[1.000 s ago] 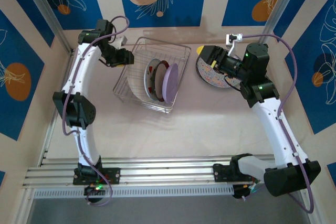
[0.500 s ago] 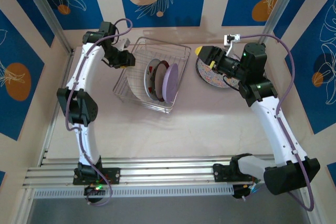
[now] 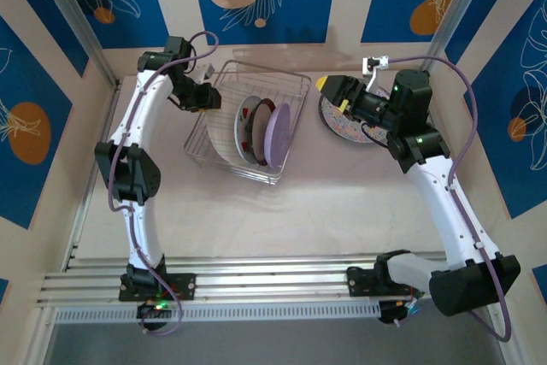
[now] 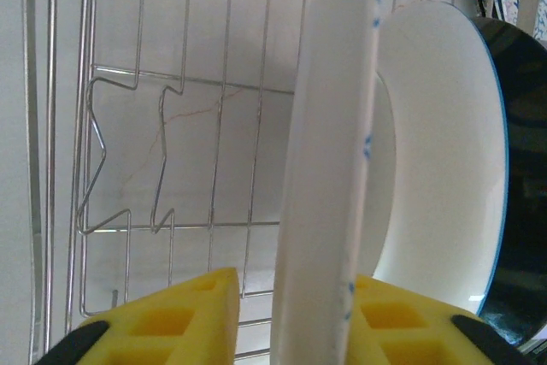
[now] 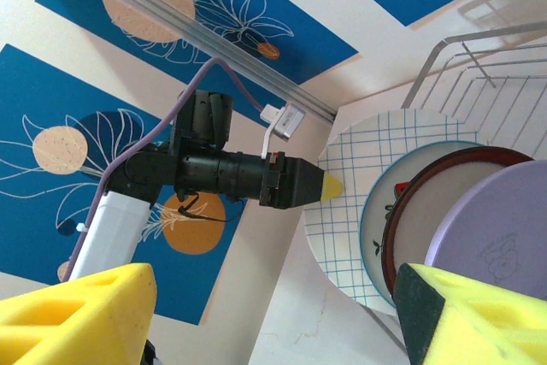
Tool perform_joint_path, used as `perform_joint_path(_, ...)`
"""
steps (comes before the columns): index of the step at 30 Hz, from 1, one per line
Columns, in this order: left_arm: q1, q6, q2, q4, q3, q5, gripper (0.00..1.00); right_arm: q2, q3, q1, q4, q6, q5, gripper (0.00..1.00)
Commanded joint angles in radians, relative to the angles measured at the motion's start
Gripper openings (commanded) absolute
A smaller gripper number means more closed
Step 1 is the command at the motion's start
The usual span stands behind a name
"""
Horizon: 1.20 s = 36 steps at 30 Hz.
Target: Unload the plates from the dish rack
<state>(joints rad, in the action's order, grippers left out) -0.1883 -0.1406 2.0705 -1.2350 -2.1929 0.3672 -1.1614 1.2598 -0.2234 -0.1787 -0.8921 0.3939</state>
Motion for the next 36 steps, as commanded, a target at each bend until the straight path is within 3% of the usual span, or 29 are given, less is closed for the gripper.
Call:
perform_joint_path(1, -0.015, 0.029, 0.010, -0.005, -0.032, 0.024, 0.25, -0.001, -0.016, -0.007, 0.001, -0.005, 0.011, 0.75)
perform_joint_path(16, -0.025, 0.027, -0.028, -0.013, -0.032, -0.005, 0.05, -0.004, -0.016, -0.013, -0.001, -0.016, 0.003, 0.75)
perform_joint_path(27, -0.032, 0.010, -0.055, -0.026, -0.067, -0.034, 0.00, -0.013, -0.011, -0.022, 0.003, -0.020, -0.001, 0.75)
perform_joint_path(36, -0.041, 0.002, -0.071, -0.105, -0.178, -0.189, 0.00, -0.020, -0.001, -0.026, 0.005, -0.020, -0.003, 0.75)
